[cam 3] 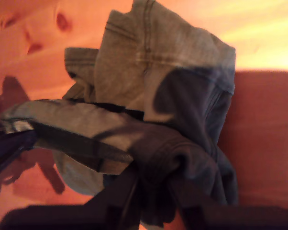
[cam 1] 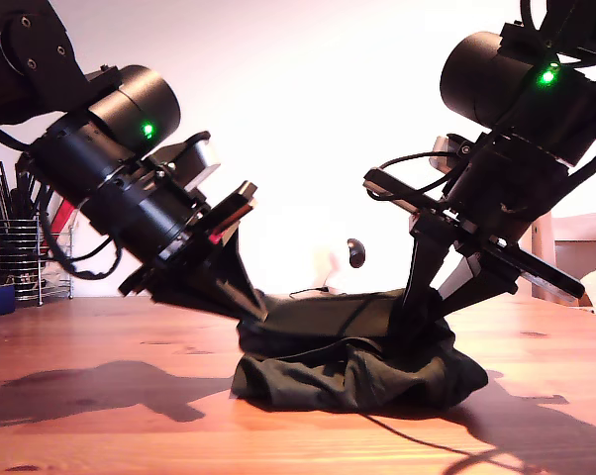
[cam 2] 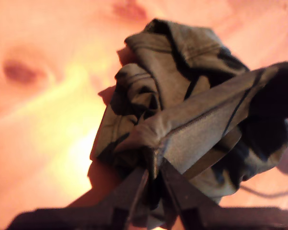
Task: Fold the underwear in front of you. After folding it, place it to the right side.
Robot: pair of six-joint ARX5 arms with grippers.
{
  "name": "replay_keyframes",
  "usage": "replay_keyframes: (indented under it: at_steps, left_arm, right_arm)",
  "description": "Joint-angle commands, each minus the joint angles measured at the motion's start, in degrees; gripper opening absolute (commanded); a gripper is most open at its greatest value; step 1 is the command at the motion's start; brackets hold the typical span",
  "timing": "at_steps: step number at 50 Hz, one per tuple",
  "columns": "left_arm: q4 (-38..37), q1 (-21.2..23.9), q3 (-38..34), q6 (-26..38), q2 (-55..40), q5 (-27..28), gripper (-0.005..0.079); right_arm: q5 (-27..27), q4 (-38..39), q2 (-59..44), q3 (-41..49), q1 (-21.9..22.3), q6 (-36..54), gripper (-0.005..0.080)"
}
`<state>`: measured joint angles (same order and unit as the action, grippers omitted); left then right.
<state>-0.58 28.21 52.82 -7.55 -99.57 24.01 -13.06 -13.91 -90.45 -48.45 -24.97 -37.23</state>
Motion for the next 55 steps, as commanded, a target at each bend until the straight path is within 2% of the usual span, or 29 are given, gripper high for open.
replay_keyframes:
  at_steps: [1, 4, 10, 15, 24, 29, 34, 41, 44, 55]
  left_arm:
    - [0.11, -2.19, -0.83, 0.04, -0.61, -2.25, -0.0008]
    - [0.39, -2.34, -0.83, 0.02, -0.61, -2.19, 0.0022]
    - [0.39, -2.84, -0.83, 0.04, -0.61, -1.97, 0.0178]
    - [0.76, -3.32, -0.81, 0.04, -0.61, -1.97, 0.0232]
    - [0.5, -4.63, -0.44, 0.02, -0.5, 0.15, 0.0237]
    - [-0.63, -4.81, -0.44, 0.04, -0.5, 2.99, 0.0236]
    - [-1.68, -4.79, -0.44, 0.04, -0.5, 4.2, 0.0236]
    - [-4.11, -4.35, -0.44, 0.02, -0.5, 7.32, 0.0236]
    - [-4.98, -4.02, -0.46, 0.07, -0.5, 7.74, 0.0236]
    - [-5.29, -1.73, -0.46, 0.5, -0.5, 7.72, 0.0236]
  right_arm:
    - [2.91, -1.49, -2.1, 0.74, 1.42, 0.17, -0.0013]
    - [2.97, -1.44, -2.71, 0.74, 1.42, 0.17, -0.0013]
    - [3.21, -1.38, -3.04, 0.74, 1.44, 0.2, -0.0013]
    - [3.26, -0.76, -3.04, 0.74, 1.75, 0.2, -0.0013]
    - [3.13, 0.37, -3.04, 0.72, 2.27, -0.48, -0.0013]
    - [0.37, 0.74, -3.04, 0.72, 2.29, -1.86, -0.0006]
    - [-2.58, 1.27, -3.04, 0.72, 2.29, -3.65, 0.0046]
    - [-6.19, 3.78, -3.04, 0.72, 2.34, -5.03, 0.0197]
    - [-7.76, 4.76, -3.04, 0.68, 2.49, -6.16, 0.0236]
    - [-14.1, 7.37, -3.04, 0.22, 4.2, -11.37, 0.0242]
